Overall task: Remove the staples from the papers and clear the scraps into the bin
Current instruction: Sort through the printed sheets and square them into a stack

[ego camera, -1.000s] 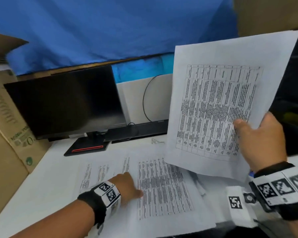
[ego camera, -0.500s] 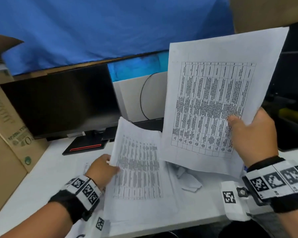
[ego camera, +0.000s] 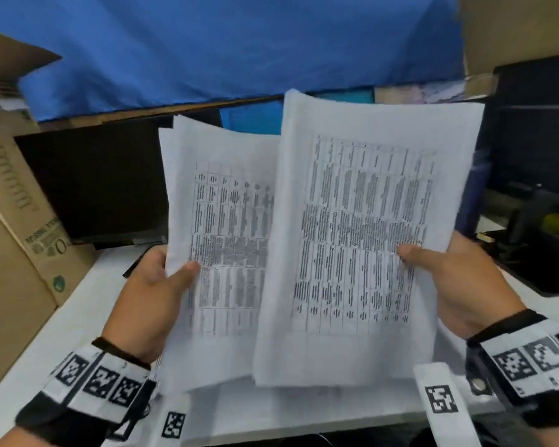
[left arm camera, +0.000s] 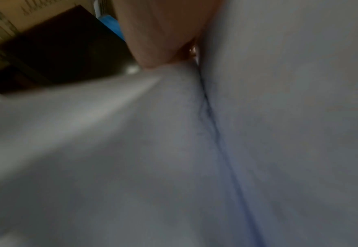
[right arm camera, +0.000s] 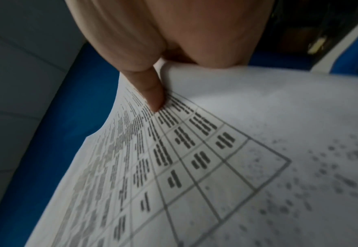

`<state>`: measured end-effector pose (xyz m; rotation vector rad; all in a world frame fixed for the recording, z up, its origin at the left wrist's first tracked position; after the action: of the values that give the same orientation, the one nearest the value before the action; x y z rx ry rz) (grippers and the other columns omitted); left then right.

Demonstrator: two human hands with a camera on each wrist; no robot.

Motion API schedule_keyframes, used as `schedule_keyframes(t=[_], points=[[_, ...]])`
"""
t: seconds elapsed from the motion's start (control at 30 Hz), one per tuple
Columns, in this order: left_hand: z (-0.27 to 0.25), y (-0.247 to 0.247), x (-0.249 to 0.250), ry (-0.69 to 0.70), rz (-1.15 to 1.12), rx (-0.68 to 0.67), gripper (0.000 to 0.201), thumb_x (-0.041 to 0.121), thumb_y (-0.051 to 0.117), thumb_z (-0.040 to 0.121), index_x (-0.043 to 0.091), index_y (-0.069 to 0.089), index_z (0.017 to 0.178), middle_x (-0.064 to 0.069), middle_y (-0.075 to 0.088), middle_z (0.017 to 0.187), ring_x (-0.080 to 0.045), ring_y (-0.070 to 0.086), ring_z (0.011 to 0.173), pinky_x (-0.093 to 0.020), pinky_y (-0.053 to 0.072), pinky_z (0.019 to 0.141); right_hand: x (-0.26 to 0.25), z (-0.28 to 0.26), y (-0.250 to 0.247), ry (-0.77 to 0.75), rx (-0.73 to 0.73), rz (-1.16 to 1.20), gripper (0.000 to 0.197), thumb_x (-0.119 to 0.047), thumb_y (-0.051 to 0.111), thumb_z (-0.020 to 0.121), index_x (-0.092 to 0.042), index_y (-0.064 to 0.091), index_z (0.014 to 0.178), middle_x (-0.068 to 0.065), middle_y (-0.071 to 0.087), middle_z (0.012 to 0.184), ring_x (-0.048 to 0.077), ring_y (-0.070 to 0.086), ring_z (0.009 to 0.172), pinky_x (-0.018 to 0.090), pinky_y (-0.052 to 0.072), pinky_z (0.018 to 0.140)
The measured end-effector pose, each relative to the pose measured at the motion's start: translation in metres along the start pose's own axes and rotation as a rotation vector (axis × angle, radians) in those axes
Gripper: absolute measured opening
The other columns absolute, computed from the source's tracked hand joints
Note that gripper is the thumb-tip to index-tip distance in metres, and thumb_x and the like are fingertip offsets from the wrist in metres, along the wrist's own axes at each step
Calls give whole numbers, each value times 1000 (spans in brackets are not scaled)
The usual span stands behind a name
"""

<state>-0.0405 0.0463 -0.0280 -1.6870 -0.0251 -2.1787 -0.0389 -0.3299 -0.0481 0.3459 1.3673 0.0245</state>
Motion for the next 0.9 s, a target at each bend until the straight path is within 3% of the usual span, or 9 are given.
schedule_keyframes(t=[0.17,0.27,0.33,0.43,0.57,0.63,0.73,0.8,0.9], points=[[-42,39,10,58,-45,-140,17,35,59,96,35,56,113,11,74,105,-9,73,93,-35,57,82,33,-17,37,180,-119,51,28,-7,57,95,-14,67,120,6,75,112,28,70,106,53,49,100],[-59,51,11,122,10,-105,17,44,35,101,40,50,108,28,67,97,5,66,85,-5,47,68,31,-22,42,62,-84,-52,25,-11,58,96,-26,68,113,-4,76,110,18,71,103,48,50,99],[-65,57,11,173,16,-104,22,45,27,99,40,46,109,35,61,99,8,61,87,2,42,67,24,-25,39,-48,-8,-158,24,-15,62,94,-34,66,109,-12,75,107,13,70,102,45,52,97],[-61,61,6,169,0,-90,16,28,47,101,39,45,112,29,64,102,-2,64,88,-6,48,68,12,-32,39,-159,68,-241,26,-22,69,89,-39,62,108,-16,74,105,9,68,100,42,53,92],[-58,57,0,140,-74,-41,26,13,52,99,35,50,113,27,67,102,3,65,91,-7,48,68,-2,-38,42,-297,86,-250,42,-15,73,84,-39,51,110,-17,68,102,-9,64,89,17,49,75],[-61,55,-12,68,-137,-24,30,11,56,97,37,52,109,23,69,100,1,66,90,-14,48,71,6,-39,45,-266,50,-236,41,-9,68,87,-35,51,113,-17,69,100,-11,64,88,13,49,72],[-66,49,-33,-20,-210,62,36,15,66,83,45,57,101,12,73,101,-6,69,90,-27,47,79,21,-40,45,-210,5,-193,44,8,50,90,-32,59,108,-12,72,100,4,68,91,31,52,80],[-70,49,-42,-42,-276,90,45,13,60,71,40,57,107,9,75,104,-9,71,94,-30,47,84,28,-40,44,-195,4,-158,50,14,41,88,-29,63,102,-4,72,98,18,67,96,39,53,82],[-72,52,-48,-54,-339,95,52,9,58,69,38,60,112,8,74,108,-9,70,99,-35,47,90,38,-40,44,-173,15,-116,54,15,34,87,-28,64,98,8,70,100,34,62,101,52,48,91]])
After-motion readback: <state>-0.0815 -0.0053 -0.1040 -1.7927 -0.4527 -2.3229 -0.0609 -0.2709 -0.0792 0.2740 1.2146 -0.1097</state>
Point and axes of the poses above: each hand's wrist, its own z-axis towards the middle knuckle, its own y-axis out of the palm, x = y × z, the point moved 8 cm from there along z, towards the middle knuckle
